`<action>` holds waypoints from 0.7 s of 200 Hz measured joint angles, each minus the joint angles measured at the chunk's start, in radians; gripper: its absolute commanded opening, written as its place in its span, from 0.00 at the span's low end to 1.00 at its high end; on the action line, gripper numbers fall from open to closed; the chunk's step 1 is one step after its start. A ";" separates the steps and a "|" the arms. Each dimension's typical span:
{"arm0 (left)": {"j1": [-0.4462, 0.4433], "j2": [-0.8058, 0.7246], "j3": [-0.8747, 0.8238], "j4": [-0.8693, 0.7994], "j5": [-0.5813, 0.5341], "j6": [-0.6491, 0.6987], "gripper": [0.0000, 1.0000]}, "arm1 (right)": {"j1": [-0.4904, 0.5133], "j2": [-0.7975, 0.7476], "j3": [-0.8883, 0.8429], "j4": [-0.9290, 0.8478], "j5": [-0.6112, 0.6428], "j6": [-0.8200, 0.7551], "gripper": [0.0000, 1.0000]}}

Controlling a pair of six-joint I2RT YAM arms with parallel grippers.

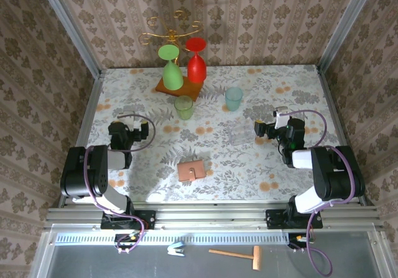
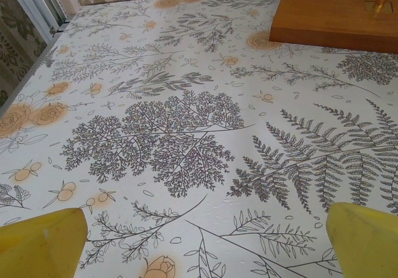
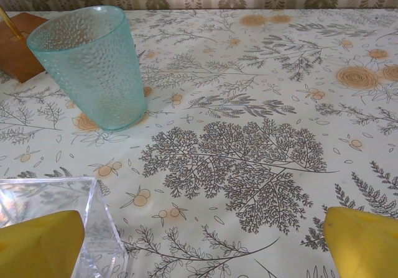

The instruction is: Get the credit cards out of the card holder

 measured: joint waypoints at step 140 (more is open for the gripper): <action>-0.120 -0.425 0.210 -0.571 -0.221 -0.106 1.00 | 0.055 -0.174 0.330 -0.705 0.078 0.095 0.75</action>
